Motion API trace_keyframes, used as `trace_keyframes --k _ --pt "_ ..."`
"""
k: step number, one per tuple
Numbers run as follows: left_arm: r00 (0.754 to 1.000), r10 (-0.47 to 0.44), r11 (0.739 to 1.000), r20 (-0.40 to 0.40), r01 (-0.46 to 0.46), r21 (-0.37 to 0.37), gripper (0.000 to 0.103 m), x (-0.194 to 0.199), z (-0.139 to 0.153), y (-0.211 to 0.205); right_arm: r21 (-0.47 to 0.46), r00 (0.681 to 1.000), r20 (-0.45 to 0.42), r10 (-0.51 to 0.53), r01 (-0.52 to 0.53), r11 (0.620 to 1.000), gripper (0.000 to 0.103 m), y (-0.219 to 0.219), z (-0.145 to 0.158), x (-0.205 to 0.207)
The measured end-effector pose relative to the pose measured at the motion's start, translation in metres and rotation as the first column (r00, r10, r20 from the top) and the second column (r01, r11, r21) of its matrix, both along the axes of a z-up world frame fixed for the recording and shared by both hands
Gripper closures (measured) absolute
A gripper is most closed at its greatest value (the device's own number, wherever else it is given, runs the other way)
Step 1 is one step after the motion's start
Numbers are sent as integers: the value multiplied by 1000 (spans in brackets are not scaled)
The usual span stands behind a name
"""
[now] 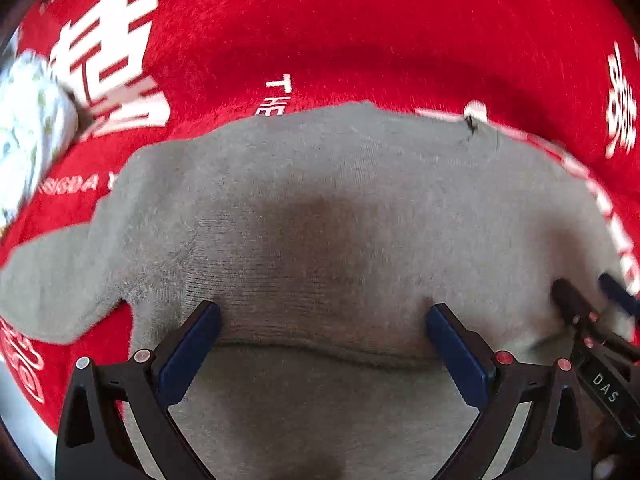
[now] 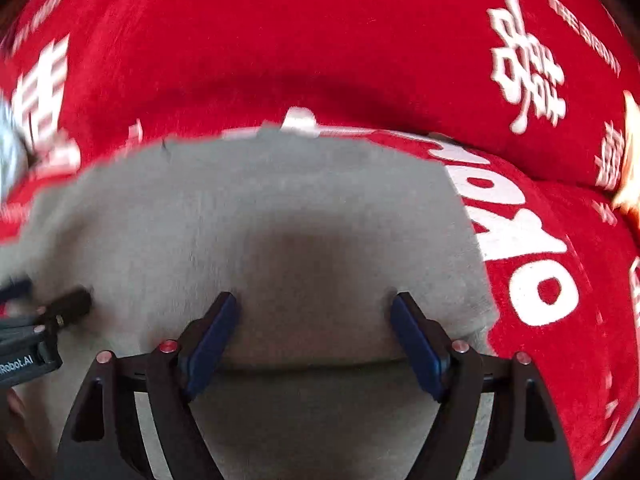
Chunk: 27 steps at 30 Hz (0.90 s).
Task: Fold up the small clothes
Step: 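Move the left tool to the other sleeve cuff and grasp it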
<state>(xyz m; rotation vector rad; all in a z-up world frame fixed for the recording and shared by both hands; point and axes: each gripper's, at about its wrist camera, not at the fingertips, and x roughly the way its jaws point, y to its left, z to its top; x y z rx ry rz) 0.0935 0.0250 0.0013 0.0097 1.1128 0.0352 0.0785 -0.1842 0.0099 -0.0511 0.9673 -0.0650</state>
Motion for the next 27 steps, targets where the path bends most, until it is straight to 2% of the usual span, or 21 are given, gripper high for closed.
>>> trace_keyframes --k 2,4,7,11,13,14,16,17,18,19,20,21,23,24,25,27 --pt "1000 10 1000 3 -10 -25 0 -8 5 3 6 1000 -13 -17 17 1000 20 1 5 -5" --pt "1000 20 997 5 -19 -76 0 -20 10 9 62 1000 9 -26 26 998 20 -1 11 -16" --pt "998 60 995 -8 -61 -75 0 -35 7 28 52 1000 2 1 -1 999 17 10 2 -29" --pt "986 165 981 13 -163 -107 0 -60 13 82 62 1000 14 -9 8 998 15 12 -2 -42" --pt "966 256 963 34 -252 -101 0 -72 17 124 47 1000 29 -2 0 999 14 16 -3 -46" --pt "950 309 948 42 -304 -91 0 -77 17 146 32 1000 30 2 -3 999 14 19 -3 -47" --pt "902 430 901 43 -426 -79 0 -86 15 197 2 999 41 2 -3 1000 14 24 -4 -47" --pt "868 495 867 37 -491 -82 0 -91 12 226 -5 999 44 2 -2 1000 13 25 -4 -48" --pt "823 567 822 24 -563 -90 0 -96 8 258 -11 999 47 0 1 1000 13 26 -4 -48" --pt "795 607 792 19 -602 -98 0 -100 4 277 -19 999 50 -7 8 1000 12 28 -4 -48" --pt "756 654 753 14 -650 -104 0 -107 -1 300 -22 999 52 -10 11 1000 12 28 -4 -49" --pt "705 709 701 5 -705 -107 0 -113 -7 329 -26 998 54 -13 14 1000 12 29 -4 -49" --pt "655 755 646 -17 -749 -148 0 -123 -17 361 -38 998 58 -17 19 999 12 30 -4 -49" --pt "637 771 622 -17 -758 -195 0 -126 -19 376 -44 998 60 -19 21 999 12 31 -3 -49" --pt "624 781 612 9 -762 -211 0 -127 -16 386 -54 998 64 -21 25 998 12 33 -3 -50" --pt "642 766 624 11 -740 -253 0 -117 -15 399 -72 997 67 -26 31 997 11 35 -3 -51"
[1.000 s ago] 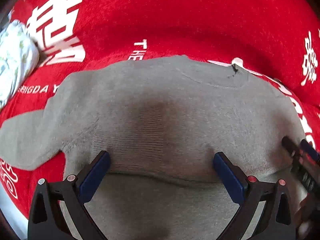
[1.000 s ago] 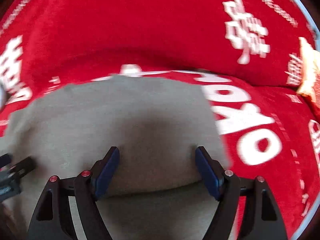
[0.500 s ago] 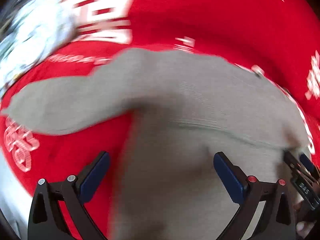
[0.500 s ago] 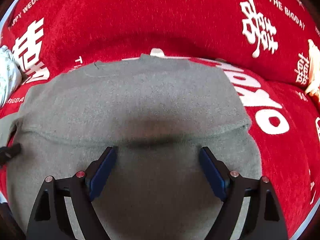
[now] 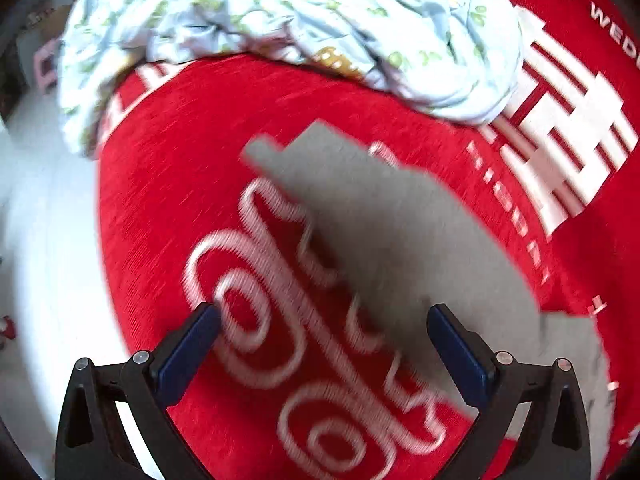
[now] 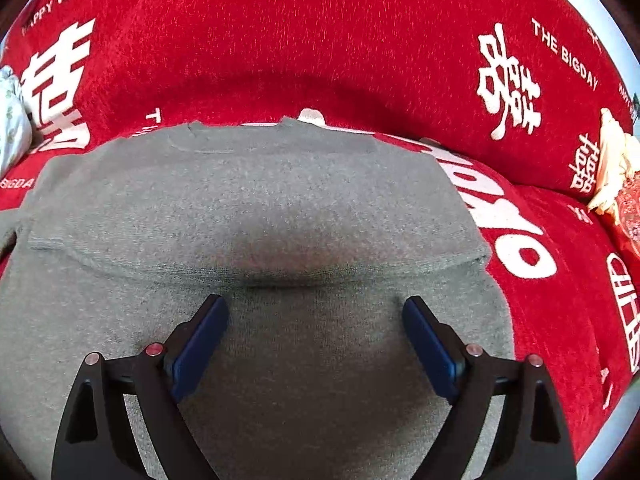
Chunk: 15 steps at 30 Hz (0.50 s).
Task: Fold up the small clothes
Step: 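Move the left tool to the other sleeve cuff and grasp it, then lift the grasped sleeve off the bedspread with the left tool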
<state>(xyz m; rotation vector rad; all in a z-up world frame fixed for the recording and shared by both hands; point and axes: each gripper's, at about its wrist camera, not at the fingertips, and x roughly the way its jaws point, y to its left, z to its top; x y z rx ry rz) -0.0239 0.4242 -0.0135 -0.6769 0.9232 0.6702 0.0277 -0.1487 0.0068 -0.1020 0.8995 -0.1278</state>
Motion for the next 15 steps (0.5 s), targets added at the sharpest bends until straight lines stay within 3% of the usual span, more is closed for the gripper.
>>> trace_keyframes --k 5,6,8,11,15 --pt "995 -65 998 72 65 6 3 29 6 18 -37 1000 -10 -7 7 999 11 6 3 -2" --pt "992 -80 997 97 80 6 13 32 8 20 -33 1000 -18 -7 7 999 11 6 4 -3" --pt "990 -93 996 110 91 19 71 40 13 25 -19 999 -40 -5 4 1000 11 9 6 -6" --pt "986 -72 996 153 79 -46 95 34 9 38 -11 998 -57 25 -26 1000 11 20 12 -9" --pt "979 -32 996 203 48 -74 95 14 17 48 -17 996 -20 92 -92 996 10 48 28 -6"
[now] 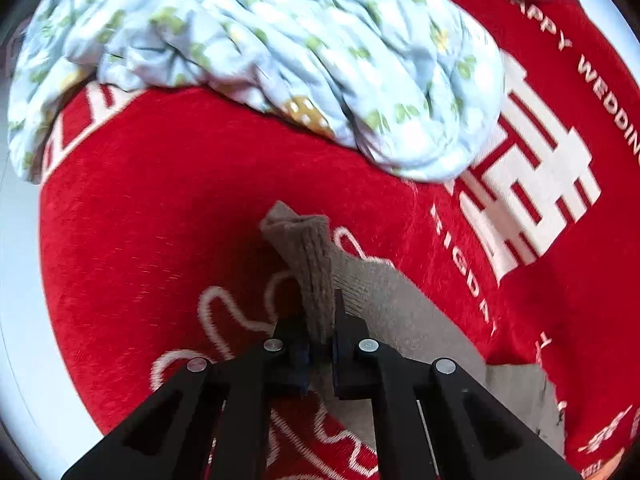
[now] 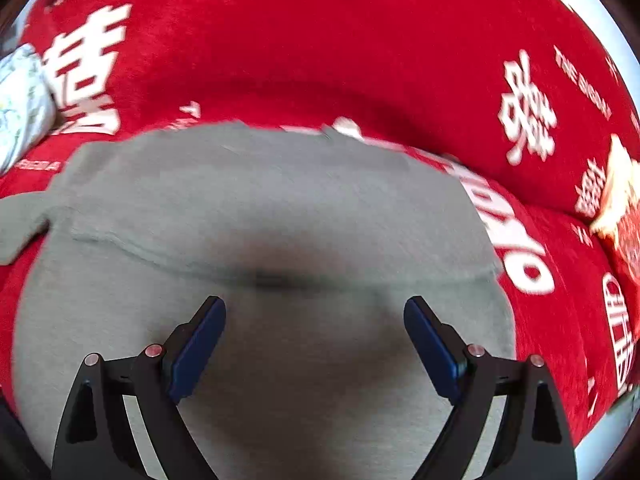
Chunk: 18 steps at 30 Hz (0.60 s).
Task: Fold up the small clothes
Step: 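Lift the grasped sleeve off the bedspread with the left tool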
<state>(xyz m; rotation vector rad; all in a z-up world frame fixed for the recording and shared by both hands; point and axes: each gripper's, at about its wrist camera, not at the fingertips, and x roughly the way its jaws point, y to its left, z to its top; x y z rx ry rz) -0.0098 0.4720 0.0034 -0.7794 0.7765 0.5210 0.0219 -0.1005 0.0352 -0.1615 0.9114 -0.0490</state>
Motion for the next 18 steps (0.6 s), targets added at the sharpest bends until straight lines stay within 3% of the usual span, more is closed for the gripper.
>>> trace_keyframes --k 10,16,18 --pt "1000 17 994 0 -17 108 95 -19 27 -8 48 976 21 216 -217 975 10 120 12 55" --pt "1000 19 995 23 -21 97 95 -30 32 1 12 963 -49 266 -265 964 10 198 -15 97" --pt "1000 12 995 18 -14 102 95 -32 33 -1 -1 948 -120 295 -297 955 10 223 -34 103"
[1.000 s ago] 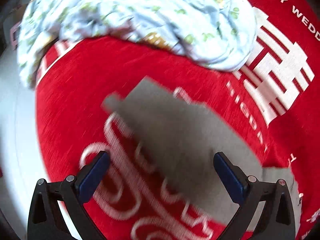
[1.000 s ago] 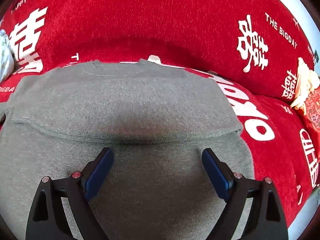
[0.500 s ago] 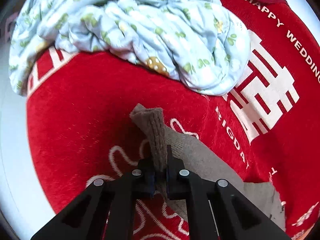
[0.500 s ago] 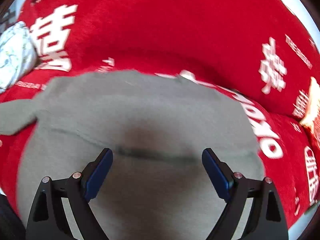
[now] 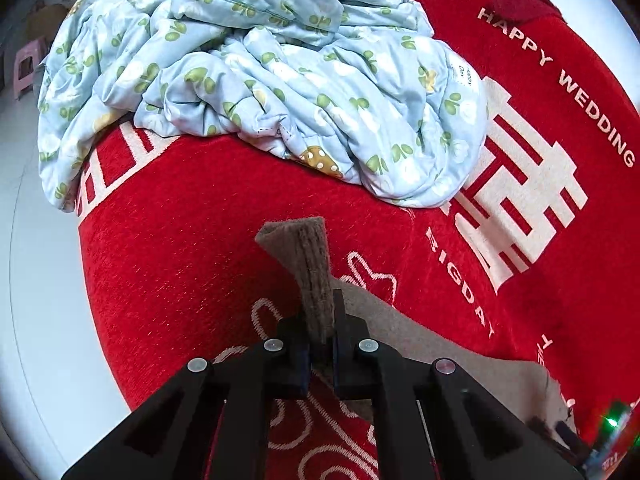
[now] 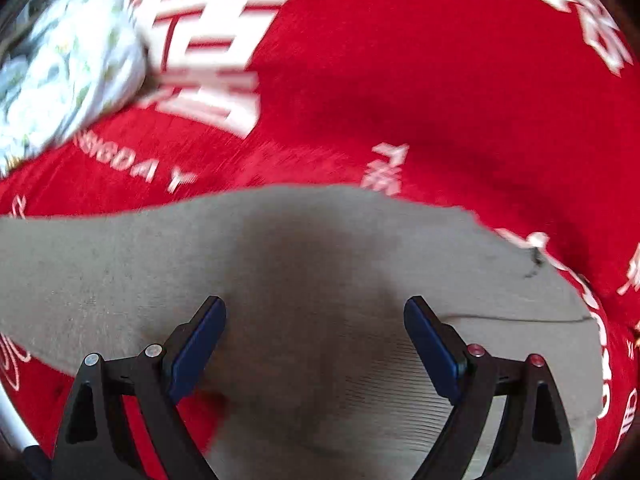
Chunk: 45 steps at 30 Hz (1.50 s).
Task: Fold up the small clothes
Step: 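Lift the grasped sleeve off the bedspread with the left tool, then carry the sleeve with the left tool across the sweater body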
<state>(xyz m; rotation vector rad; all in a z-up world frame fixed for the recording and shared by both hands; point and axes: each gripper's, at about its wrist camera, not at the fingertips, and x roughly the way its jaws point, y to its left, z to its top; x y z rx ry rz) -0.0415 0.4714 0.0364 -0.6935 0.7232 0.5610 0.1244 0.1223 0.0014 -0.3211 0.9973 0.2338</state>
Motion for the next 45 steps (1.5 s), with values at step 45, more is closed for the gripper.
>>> trace_keyframes --k 45 --pt "890 -392 894 -233 428 130 95 110 42 -257 198 977 34 -211 200 959 9 -283 8 -99"
